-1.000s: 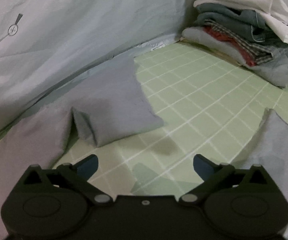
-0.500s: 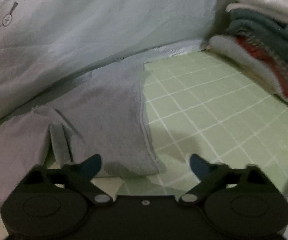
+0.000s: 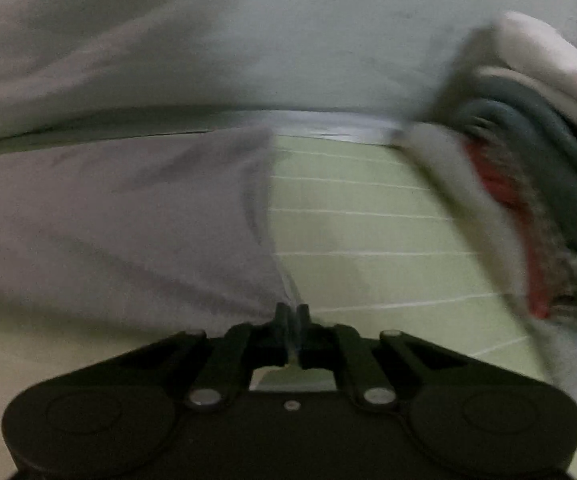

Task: Fold clothes

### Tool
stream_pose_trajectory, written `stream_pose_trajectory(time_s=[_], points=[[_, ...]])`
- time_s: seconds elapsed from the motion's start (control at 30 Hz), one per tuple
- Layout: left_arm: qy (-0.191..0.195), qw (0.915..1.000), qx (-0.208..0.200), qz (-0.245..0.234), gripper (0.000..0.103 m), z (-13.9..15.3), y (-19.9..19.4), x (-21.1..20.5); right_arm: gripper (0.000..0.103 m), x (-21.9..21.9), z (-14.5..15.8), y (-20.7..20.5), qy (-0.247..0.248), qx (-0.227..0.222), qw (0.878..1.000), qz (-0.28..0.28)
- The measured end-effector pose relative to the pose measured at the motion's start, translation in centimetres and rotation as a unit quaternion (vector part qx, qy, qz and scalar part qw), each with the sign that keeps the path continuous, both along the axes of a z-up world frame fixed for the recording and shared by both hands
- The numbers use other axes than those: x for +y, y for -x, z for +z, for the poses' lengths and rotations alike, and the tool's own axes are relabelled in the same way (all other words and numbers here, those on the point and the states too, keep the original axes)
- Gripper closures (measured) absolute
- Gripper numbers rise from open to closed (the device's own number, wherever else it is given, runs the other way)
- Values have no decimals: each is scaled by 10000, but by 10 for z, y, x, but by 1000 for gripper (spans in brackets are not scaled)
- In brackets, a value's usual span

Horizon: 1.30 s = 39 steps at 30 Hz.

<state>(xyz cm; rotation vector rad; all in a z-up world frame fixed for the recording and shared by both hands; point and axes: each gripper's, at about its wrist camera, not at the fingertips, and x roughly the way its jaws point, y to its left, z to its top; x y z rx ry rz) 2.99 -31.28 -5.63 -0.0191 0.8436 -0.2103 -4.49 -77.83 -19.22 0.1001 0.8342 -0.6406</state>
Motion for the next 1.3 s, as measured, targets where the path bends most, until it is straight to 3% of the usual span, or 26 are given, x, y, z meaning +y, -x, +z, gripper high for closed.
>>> stream_pose_trajectory(time_s=[0.17, 0.3, 0.37, 0.47, 0.5, 0.6, 0.63, 0.77, 0.9, 1.1, 1.3], points=[[-231, 9997, 84, 57, 3, -8, -7, -30, 95, -44, 0, 16, 64, 232, 9994, -249], [-379, 9990, 201, 119, 3, -12, -14, -43, 58, -51, 1, 21, 176, 247, 9987, -412], [-438, 9989, 178, 39, 3, -11, -12, -48, 52, -53, 3, 26, 82, 174, 9982, -574], [-504, 9986, 104, -101, 3, -7, -7, -53, 33, -49, 11, 45, -227, -155, 9968, -747], [-505, 9986, 60, -148, 3, -5, -3, -53, 22, -43, 15, 54, -304, -320, 9962, -753], [-425, 9987, -40, -287, 3, 1, 10, -49, 7, -30, 28, 88, -648, -860, 9907, -827], [-366, 9987, -71, -350, 3, 3, 15, -47, 0, -24, 32, 102, -864, -1111, 9861, -884], [-120, 9969, -330, -708, 3, 11, 46, -37, 0, -1, 42, 168, -1848, -2033, 9536, -1234], [75, 9953, -438, -858, 2, 17, 75, -22, 0, 23, 38, 229, -2567, -2477, 9188, -1690], [469, 9959, -284, -714, 2, 16, 107, 20, 0, 70, 28, 311, -3211, -2699, 8787, -2280], [725, 9957, -197, -541, 1, 7, 129, 57, 0, 109, 3, 366, -3992, -2982, 8202, -2811]])
